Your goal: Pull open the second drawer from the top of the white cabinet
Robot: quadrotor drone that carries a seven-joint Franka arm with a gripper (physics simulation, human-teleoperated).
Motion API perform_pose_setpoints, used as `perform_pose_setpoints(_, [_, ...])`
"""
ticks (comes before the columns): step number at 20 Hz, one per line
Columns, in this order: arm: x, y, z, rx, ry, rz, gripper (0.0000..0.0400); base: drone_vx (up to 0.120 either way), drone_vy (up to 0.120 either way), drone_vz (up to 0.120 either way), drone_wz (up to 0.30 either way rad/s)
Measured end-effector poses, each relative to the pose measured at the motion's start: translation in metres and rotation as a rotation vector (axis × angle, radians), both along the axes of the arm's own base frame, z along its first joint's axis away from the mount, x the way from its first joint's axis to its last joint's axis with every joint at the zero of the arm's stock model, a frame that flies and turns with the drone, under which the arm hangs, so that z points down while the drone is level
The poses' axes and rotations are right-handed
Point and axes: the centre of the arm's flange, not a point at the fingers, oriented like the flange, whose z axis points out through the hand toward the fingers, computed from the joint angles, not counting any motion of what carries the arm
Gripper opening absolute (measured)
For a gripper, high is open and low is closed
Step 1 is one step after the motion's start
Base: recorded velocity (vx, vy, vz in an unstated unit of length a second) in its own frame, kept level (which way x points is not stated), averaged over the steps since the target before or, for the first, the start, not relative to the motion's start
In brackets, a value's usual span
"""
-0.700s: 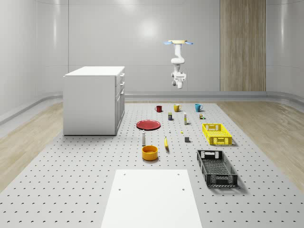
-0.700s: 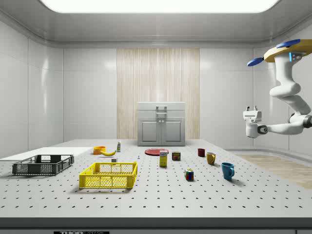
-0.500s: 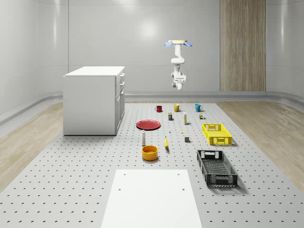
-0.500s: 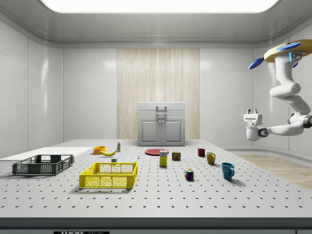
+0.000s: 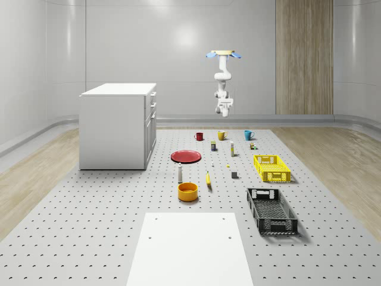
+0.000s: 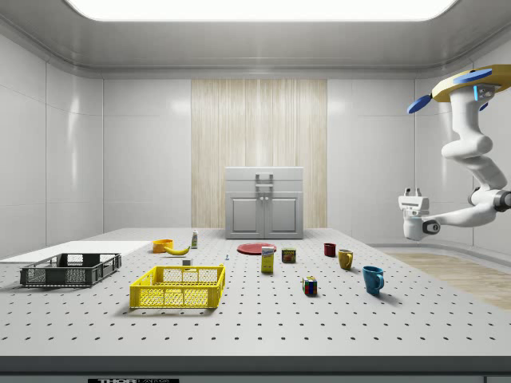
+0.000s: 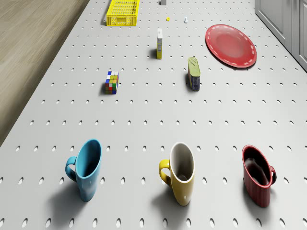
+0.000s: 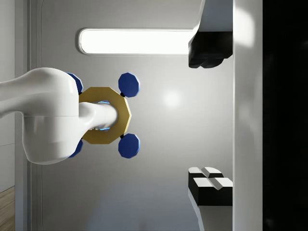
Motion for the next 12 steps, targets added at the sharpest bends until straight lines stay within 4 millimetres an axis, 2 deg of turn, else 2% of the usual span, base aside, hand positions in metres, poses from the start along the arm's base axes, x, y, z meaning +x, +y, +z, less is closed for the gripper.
perform_pose_setpoints(5, [0.001,0.000,0.008,0.000,-0.004,0.000,0.0301,0.000,0.000,0.000,0.000])
perform_pose_setpoints(6, [0.001,-0.008,0.009,0.092,-0.004,-0.002,0.0301,0.000,0.000,0.000,0.000])
perform_pose_setpoints(7, [0.001,-0.024,0.006,0.258,-0.002,-0.001,0.0303,0.040,-0.120,0.000,0.000])
perform_pose_setpoints(10, [0.001,-0.065,-0.015,0.720,0.003,0.004,0.0307,0.120,-0.120,0.013,0.000])
perform_pose_setpoints(12, [0.002,-0.081,-0.032,0.957,0.005,0.007,0.0307,0.120,-0.120,0.120,0.000])
